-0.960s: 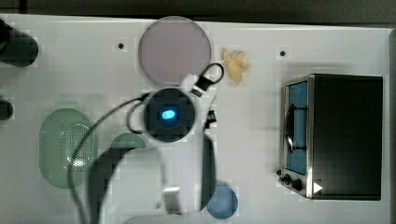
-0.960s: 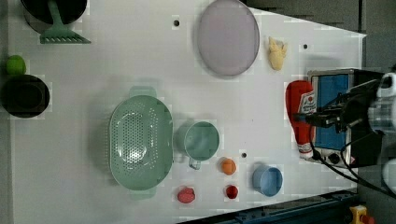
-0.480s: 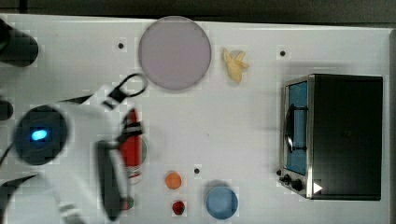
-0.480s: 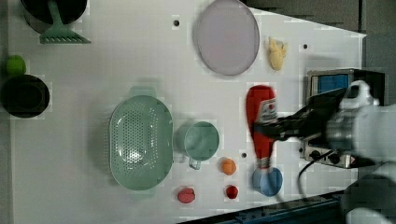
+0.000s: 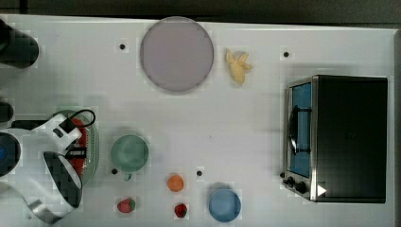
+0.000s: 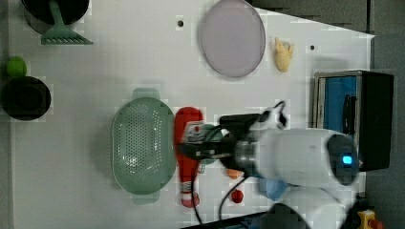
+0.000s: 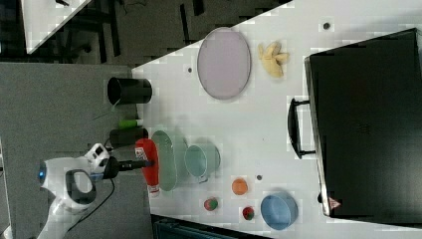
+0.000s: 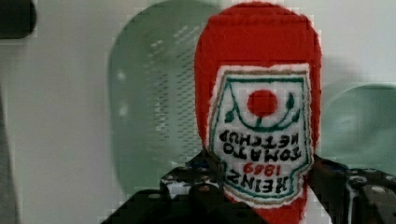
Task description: Pick Ketchup from the table and place it in strainer.
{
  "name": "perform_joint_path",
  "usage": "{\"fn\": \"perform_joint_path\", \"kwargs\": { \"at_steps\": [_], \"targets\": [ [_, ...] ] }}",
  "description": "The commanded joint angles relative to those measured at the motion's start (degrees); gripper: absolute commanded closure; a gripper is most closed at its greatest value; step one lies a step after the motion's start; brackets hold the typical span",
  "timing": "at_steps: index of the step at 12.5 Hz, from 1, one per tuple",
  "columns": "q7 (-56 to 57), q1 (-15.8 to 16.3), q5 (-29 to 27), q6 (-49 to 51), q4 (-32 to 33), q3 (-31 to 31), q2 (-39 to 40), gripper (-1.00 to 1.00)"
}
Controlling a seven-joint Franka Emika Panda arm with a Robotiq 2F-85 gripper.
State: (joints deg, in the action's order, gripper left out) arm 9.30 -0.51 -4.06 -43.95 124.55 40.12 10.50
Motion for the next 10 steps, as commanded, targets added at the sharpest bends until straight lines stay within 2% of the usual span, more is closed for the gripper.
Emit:
{"fn": "perform_joint_path", "kwargs": {
  "at_steps": [1, 2, 3, 6, 8, 10],
  "targets": [
    [-11.18, 0.28, 0.43, -7.06, -1.11, 1.03, 5.53, -0.22],
    [-12.02, 1.07, 1.09, -9.69, -1.09, 0.90, 8.16, -0.22],
    [-12.70, 1.70, 1.94, -12.23, -1.09, 0.47, 10.62, -0.31],
    [-12.92, 2.25, 4.79, -17.27, -1.13, -0.49, 15.85, -0.95],
    [-14.63, 1.84, 4.56, -17.16, -1.31, -0.90, 14.55, -1.00],
    [-20.13, 0.45, 4.38, -15.16, -1.30, -0.85, 9.70, -1.00]
  ]
}}
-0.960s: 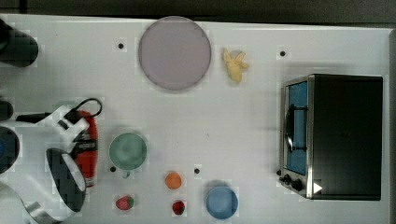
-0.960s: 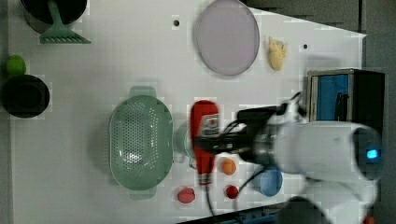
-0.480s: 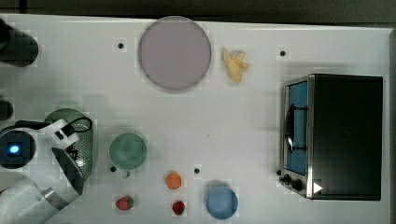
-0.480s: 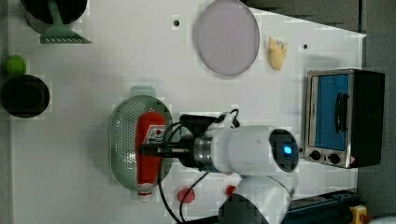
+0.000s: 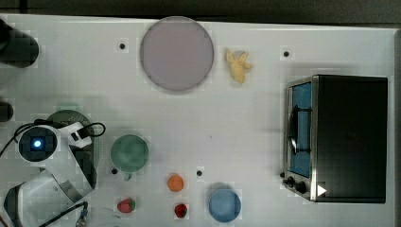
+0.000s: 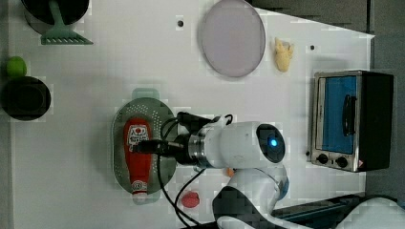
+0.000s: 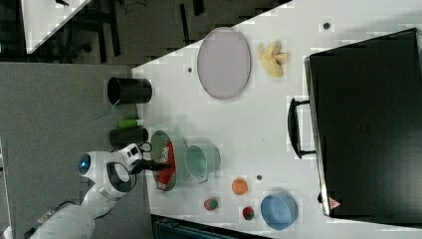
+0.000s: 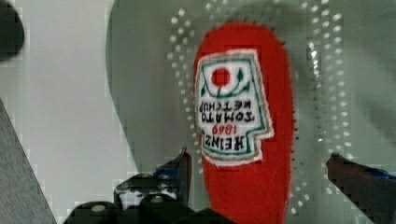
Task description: Pick Ketchup from the table and place it in strainer.
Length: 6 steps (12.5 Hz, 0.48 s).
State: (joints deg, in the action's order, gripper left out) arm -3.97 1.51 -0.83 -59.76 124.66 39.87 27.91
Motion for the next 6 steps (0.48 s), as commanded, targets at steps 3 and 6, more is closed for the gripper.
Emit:
{"fn": "perform_joint_path", "kwargs": {
  "at_steps": [3, 6],
  "targets": [
    [-7.95, -5.47, 1.14, 6.14, -1.90, -0.89, -18.26, -1.00],
    [-7.90, -10.12, -1.26, 17.98, -3.60, -4.09, -28.71, -1.00]
  ]
}}
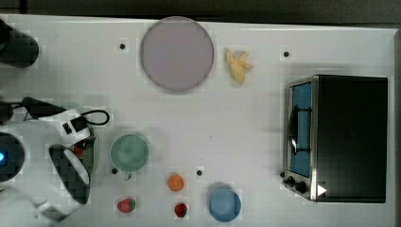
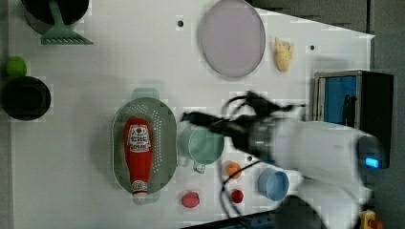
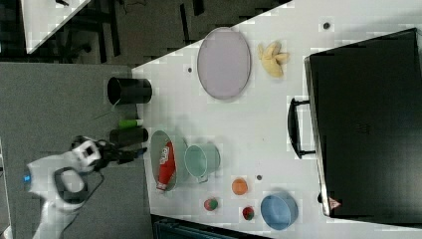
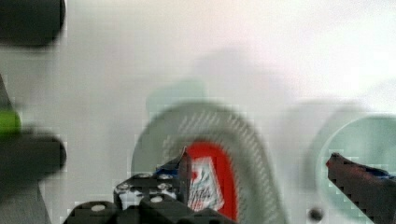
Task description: Pick Ketchup from the table and place it in strainer.
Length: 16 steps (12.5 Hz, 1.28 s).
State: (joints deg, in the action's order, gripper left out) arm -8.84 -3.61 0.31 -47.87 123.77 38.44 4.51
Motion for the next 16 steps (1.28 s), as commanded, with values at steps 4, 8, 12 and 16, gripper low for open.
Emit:
{"fn": "perform_joint_path", "kwargs": {
  "at_steps": [4, 8, 12, 16],
  "targets": [
    [-2.49, -7.31, -8.55, 26.82, -7.84, -12.72, -15.87, -1.00],
    [-0.45, -7.36, -8.71, 39.98, -13.22, -23.35, -19.70, -1.00],
    [4.10, -7.42, -4.10, 40.75, -13.93, -28.11, -19.06, -1.00],
    [4.53, -7.41, -2.75, 39.72, -13.79, -28.20, -18.59, -1.00]
  ]
}}
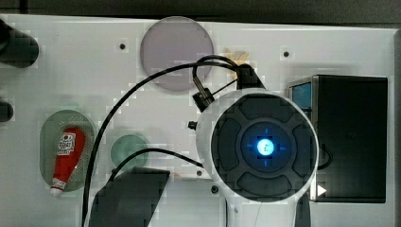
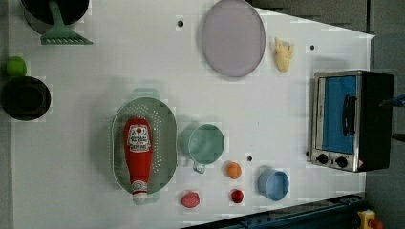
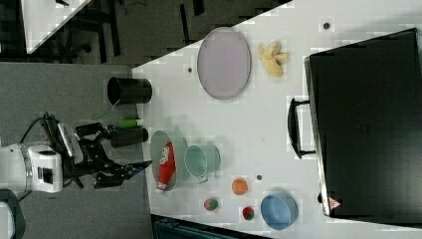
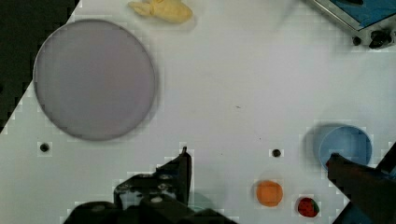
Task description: Pick Ketchup from the table and place it in strainer.
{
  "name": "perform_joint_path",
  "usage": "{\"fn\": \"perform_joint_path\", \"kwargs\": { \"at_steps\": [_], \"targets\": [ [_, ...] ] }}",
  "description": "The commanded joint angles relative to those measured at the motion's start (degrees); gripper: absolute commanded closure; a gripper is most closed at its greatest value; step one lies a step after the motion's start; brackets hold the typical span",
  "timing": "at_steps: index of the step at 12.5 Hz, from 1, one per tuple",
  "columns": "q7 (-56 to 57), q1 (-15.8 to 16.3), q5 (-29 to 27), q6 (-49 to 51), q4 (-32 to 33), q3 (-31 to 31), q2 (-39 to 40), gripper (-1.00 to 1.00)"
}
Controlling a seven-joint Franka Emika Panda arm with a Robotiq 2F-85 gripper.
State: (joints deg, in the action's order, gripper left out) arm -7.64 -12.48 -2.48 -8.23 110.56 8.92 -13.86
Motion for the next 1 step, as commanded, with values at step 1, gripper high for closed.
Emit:
{"fn": "perform_joint_path", "kwargs": {
  "at_steps": [1],
  "targets": [
    [3.34, 1.45, 0.04, 0.09, -0.48, 1.18, -0.09, -1.00]
  ]
}}
